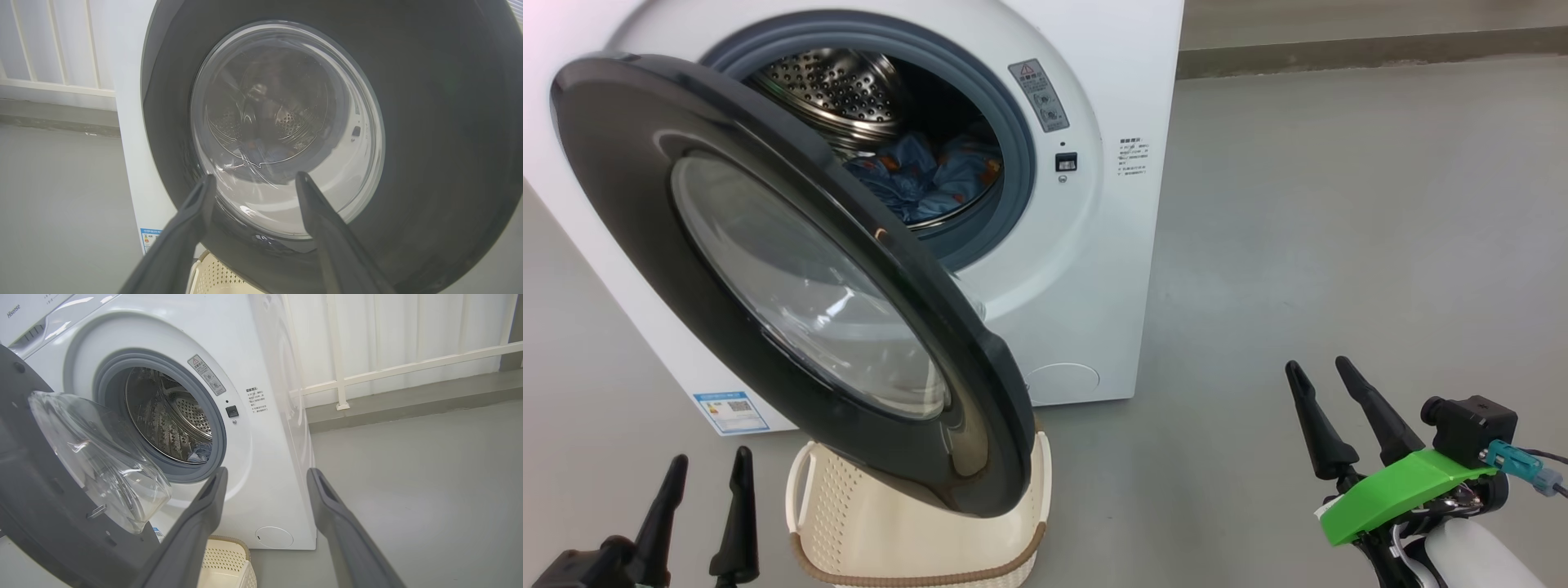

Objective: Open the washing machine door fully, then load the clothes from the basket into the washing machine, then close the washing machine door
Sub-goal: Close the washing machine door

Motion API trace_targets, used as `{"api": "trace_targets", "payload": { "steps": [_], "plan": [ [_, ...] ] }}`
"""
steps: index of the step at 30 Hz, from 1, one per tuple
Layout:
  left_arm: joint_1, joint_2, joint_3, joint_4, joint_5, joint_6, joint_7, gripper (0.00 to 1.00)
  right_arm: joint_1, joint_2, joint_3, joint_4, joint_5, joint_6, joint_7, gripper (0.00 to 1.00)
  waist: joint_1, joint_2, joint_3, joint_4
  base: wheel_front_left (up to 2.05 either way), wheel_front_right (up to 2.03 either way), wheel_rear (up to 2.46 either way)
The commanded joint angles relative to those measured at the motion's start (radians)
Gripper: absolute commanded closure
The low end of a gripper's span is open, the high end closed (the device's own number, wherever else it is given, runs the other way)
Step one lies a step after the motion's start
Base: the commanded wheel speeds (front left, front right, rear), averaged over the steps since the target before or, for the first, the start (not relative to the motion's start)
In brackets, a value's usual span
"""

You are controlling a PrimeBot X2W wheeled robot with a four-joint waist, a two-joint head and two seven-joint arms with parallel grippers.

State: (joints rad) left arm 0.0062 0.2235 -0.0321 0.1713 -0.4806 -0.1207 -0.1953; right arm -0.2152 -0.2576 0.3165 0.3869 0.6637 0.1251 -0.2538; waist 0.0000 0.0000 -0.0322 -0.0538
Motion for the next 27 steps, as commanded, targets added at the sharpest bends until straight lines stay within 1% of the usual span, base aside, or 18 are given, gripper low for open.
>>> {"api": "trace_targets", "payload": {
  "steps": [1,13,27],
  "plan": [
    [-0.026,0.016,0.029,-0.012,0.017,0.008,-0.013,0.0,-0.001,-0.016,0.01,-0.025,-0.013,0.006,-0.008,0.0,0.0,0.0,0.0,0.001,0.0,0.0,0.0],
    [-0.032,0.0,0.014,0.017,0.011,0.008,-0.034,0.0,-0.006,-0.019,0.013,-0.028,-0.012,0.006,-0.008,0.0,0.0,0.0,-0.005,0.004,0.0,0.0,0.0],
    [-0.03,-0.005,-0.001,0.03,0.0,0.009,-0.039,0.0,-0.006,-0.022,0.018,-0.027,-0.009,0.006,-0.008,0.0,0.0,0.0,-0.009,0.013,0.0,0.0,0.0]
  ]
}}
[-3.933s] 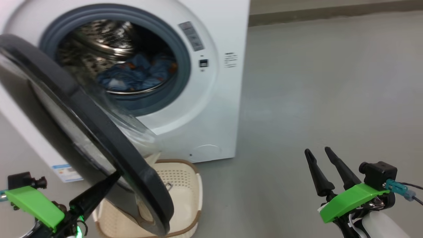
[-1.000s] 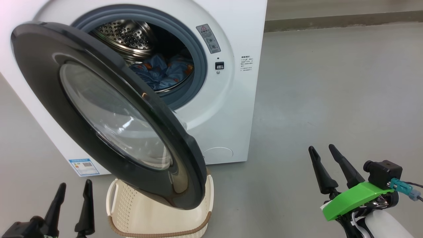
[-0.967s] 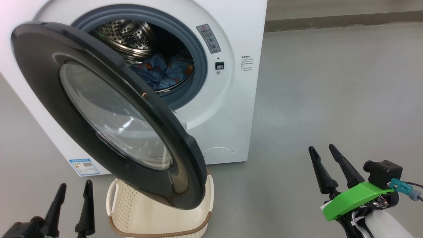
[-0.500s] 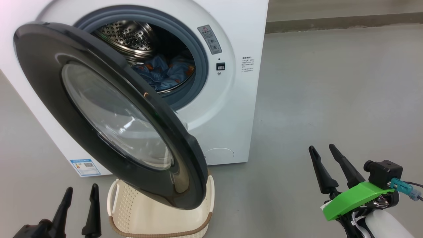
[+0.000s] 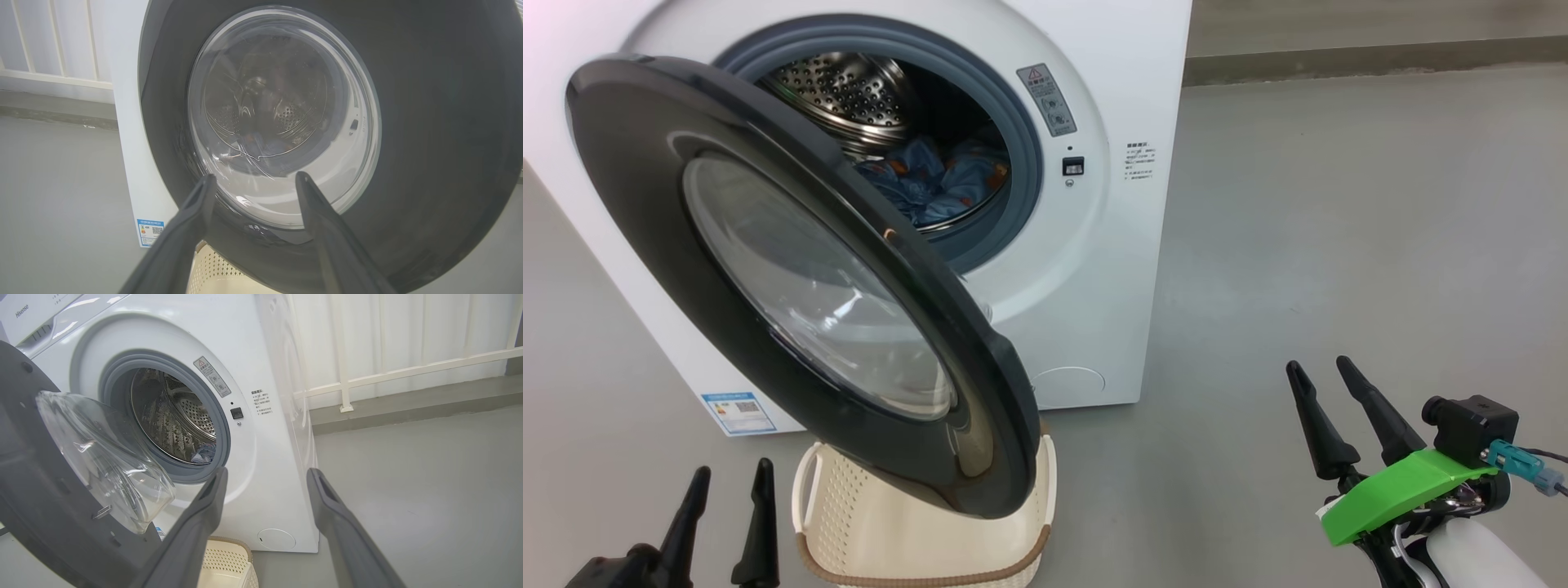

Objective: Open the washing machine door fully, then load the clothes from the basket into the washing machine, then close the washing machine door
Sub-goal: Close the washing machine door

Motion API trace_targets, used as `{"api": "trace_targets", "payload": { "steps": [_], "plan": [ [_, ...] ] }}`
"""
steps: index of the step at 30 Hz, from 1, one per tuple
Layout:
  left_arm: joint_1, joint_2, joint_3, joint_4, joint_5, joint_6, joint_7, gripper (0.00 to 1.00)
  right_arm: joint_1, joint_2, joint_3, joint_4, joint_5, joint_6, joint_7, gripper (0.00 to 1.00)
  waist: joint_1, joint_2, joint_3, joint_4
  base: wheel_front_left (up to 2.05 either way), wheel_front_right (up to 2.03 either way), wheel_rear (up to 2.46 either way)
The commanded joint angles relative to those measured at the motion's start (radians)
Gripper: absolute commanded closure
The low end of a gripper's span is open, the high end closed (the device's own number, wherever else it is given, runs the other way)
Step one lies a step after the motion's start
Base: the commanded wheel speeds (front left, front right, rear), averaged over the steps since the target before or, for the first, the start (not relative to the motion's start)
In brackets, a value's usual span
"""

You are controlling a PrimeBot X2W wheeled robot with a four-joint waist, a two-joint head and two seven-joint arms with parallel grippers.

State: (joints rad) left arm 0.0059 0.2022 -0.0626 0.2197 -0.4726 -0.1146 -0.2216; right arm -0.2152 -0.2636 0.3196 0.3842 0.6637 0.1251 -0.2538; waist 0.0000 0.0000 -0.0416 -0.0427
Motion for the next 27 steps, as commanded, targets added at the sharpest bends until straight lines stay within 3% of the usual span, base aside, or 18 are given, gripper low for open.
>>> {"api": "trace_targets", "payload": {
  "steps": [1,10,11,12,15,27],
  "plan": [
    [-0.03,0.016,0.029,-0.018,-0.009,0.003,-0.013,0.0,-0.005,-0.016,0.015,-0.025,-0.009,0.006,-0.008,0.0,0.0,0.0,0.0,0.003,0.0,0.0,0.0],
    [-0.027,0.014,0.022,-0.015,-0.015,0.006,-0.013,0.0,-0.009,-0.02,0.007,-0.04,-0.008,0.006,-0.008,0.0,0.0,0.0,0.003,0.029,0.0,0.0,0.0],
    [-0.029,0.014,0.021,-0.013,-0.016,0.006,-0.014,0.0,-0.011,-0.021,0.004,-0.049,-0.007,0.006,-0.008,0.15,0.0,0.0,0.003,0.035,0.0,0.0,0.0],
    [-0.029,0.014,0.02,-0.011,-0.016,0.006,-0.014,0.0,-0.013,-0.022,0.0,-0.057,-0.006,0.006,-0.008,0.51,0.0,0.0,0.003,0.042,0.0,0.0,0.0],
    [-0.032,0.013,0.017,-0.008,-0.019,0.007,-0.014,0.0,-0.019,-0.023,-0.012,-0.078,-0.004,0.006,-0.008,1.0,0.0,0.0,0.001,0.065,0.0,0.0,0.0],
    [-0.025,0.019,0.005,-0.015,-0.024,0.015,0.002,0.0,-0.111,0.017,0.003,-0.177,0.023,0.006,-0.008,1.0,0.0,0.0,-0.004,0.197,0.0,0.0,0.0]
  ]
}}
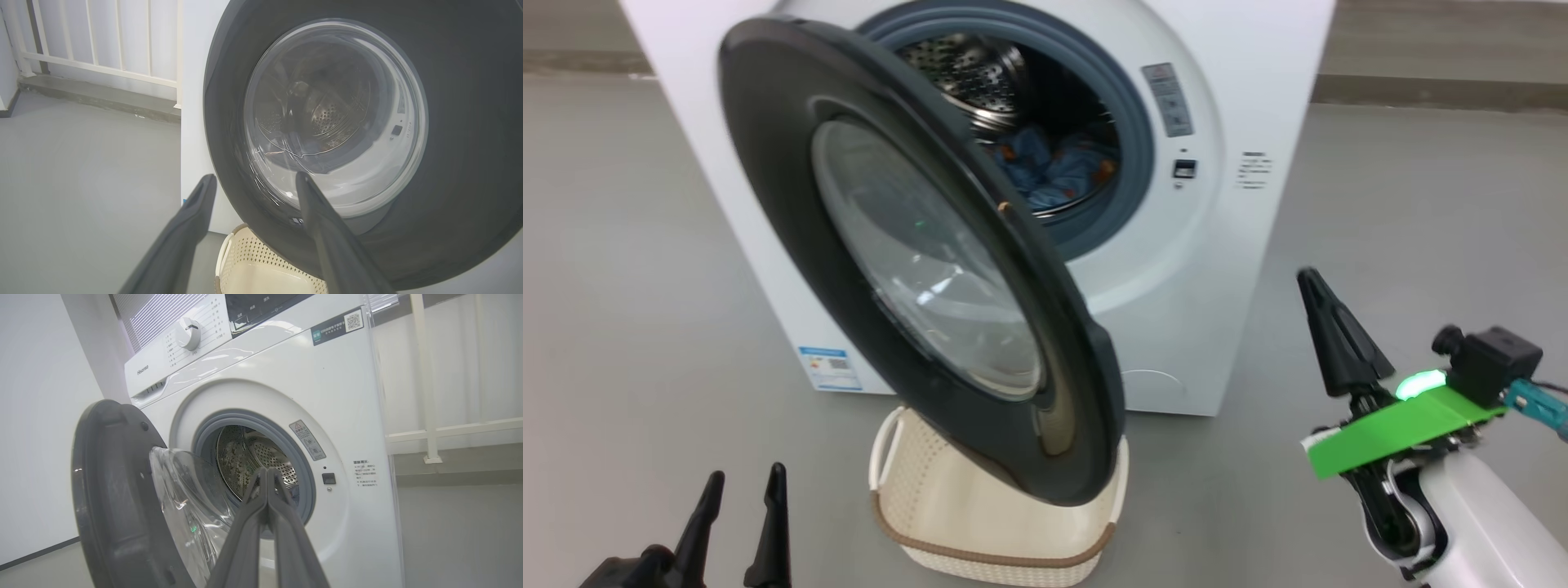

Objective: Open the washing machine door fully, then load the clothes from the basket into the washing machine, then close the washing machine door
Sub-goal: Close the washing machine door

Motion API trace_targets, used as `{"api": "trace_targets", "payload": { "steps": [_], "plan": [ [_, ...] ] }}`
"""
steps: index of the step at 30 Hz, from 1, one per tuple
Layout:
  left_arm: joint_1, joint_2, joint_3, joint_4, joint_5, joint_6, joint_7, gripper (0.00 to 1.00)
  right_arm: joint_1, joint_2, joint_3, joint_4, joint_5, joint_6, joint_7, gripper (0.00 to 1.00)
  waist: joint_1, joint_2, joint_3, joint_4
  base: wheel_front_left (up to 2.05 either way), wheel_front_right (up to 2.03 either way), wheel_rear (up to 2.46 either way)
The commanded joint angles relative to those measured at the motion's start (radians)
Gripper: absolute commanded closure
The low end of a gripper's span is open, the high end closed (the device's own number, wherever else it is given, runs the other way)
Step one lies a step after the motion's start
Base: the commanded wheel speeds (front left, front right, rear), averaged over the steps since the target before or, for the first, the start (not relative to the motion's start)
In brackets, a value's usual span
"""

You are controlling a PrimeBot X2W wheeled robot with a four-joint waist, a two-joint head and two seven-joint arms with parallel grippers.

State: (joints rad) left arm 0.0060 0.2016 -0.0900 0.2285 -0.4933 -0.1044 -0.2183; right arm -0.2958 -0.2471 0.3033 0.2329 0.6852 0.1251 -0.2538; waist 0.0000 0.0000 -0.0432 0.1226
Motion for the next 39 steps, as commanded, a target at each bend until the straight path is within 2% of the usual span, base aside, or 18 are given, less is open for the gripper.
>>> {"api": "trace_targets", "payload": {
  "steps": [1,13,19,25,32,39],
  "plan": [
    [-0.025,0.02,0.03,-0.025,-0.003,0.005,0.0,0.0,-0.041,0.004,0.024,-0.037,0.004,0.006,-0.008,1.0,0.0,0.0,-0.003,0.044,0.0,0.0,0.0],
    [-0.021,0.029,0.02,-0.037,-0.009,0.011,0.013,0.0,-0.118,0.051,0.078,-0.2,0.012,0.006,-0.008,1.0,0.0,0.0,-0.026,0.161,0.0,0.0,0.0],
    [-0.015,0.034,0.021,-0.036,-0.015,0.016,0.015,0.0,-0.104,0.048,0.18,-0.264,0.013,0.006,-0.008,1.0,0.0,0.0,-0.032,0.184,0.0,0.0,0.0],
    [-0.013,0.036,0.021,-0.037,-0.019,0.019,0.015,0.0,-0.072,0.024,0.266,-0.231,0.015,0.006,-0.008,1.0,0.0,0.0,-0.032,0.186,0.0,0.0,0.0],
    [-0.012,0.035,0.018,-0.04,-0.025,0.022,0.011,0.0,-0.073,-0.012,0.413,-0.145,0.021,0.006,-0.008,1.0,0.0,0.0,-0.021,0.178,0.0,0.0,0.0],
    [-0.014,0.032,0.009,-0.038,-0.028,0.023,0.009,0.0,-0.086,-0.027,0.466,-0.01,0.037,0.006,-0.008,1.0,0.0,0.0,-0.015,0.182,0.0,0.0,0.0]
  ]
}}
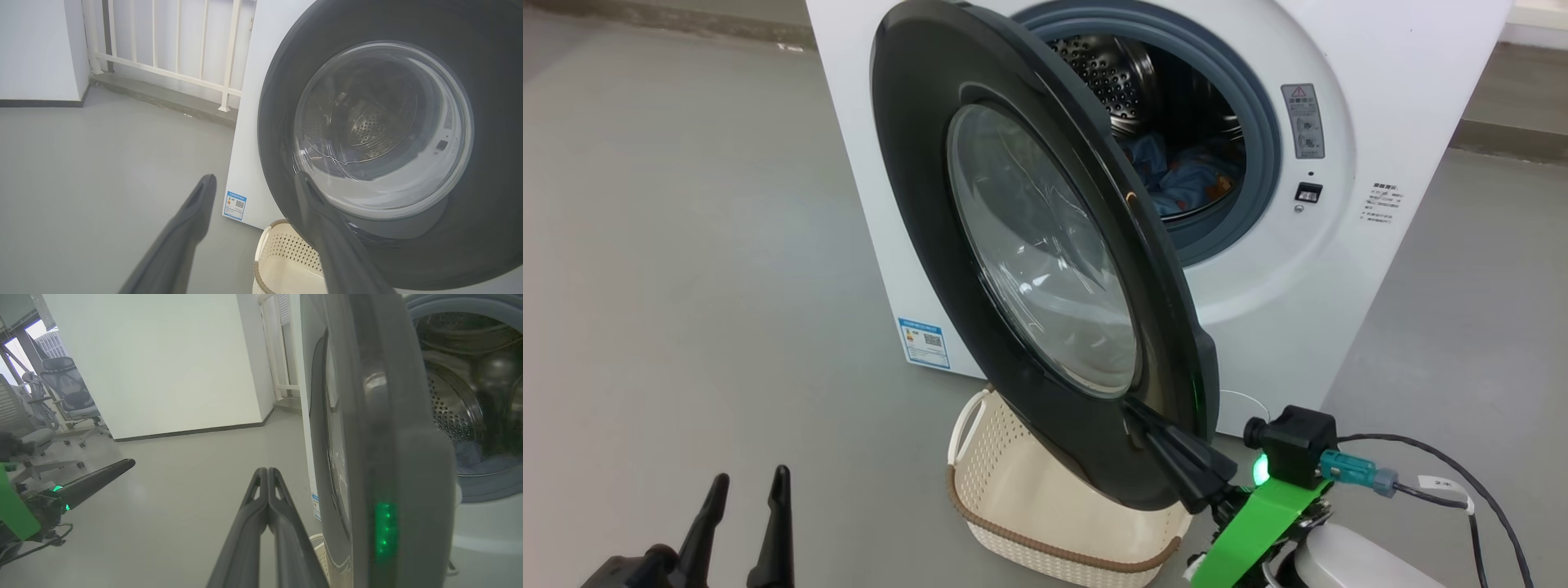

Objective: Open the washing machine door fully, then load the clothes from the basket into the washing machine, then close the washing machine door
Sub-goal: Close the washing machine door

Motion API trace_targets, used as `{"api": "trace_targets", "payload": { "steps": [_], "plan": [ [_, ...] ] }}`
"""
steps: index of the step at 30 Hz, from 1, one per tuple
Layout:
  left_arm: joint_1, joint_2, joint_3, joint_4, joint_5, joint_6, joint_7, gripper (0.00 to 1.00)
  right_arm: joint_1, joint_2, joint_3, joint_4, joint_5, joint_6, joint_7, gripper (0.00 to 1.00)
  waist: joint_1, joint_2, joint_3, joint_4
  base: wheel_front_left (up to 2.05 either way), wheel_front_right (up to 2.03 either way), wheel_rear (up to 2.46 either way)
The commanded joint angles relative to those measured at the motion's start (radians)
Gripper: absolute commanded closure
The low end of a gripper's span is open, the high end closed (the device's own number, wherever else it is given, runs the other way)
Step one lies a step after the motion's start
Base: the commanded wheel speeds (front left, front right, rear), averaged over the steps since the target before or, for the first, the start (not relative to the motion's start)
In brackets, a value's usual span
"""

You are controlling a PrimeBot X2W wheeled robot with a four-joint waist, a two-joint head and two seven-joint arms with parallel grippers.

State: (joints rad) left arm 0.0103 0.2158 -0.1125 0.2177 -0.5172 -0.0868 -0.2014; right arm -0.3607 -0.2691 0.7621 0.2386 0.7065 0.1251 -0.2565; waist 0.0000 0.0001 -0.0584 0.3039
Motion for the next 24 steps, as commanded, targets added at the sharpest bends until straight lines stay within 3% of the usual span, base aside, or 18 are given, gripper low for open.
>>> {"api": "trace_targets", "payload": {
  "steps": [1,14,24],
  "plan": [
    [-0.018,0.018,0.031,-0.026,-0.005,0.006,-0.008,0.0,-0.021,-0.005,0.008,0.003,0.022,0.006,-0.005,1.0,0.0,-0.0001,0.001,0.003,0.0,0.0,0.0],
    [-0.02,0.023,0.024,-0.035,-0.015,0.009,-0.007,0.0,-0.03,-0.024,-0.028,0.133,0.055,0.006,-0.005,1.0,0.0,-0.0001,0.027,0.015,0.0,0.0,0.0],
    [-0.059,0.016,0.007,-0.058,-0.019,0.009,-0.005,0.0,-0.081,-0.083,-0.192,0.151,0.035,0.006,-0.005,1.0,0.0,-0.0001,0.145,0.031,0.0,0.0,0.0]
  ]
}}
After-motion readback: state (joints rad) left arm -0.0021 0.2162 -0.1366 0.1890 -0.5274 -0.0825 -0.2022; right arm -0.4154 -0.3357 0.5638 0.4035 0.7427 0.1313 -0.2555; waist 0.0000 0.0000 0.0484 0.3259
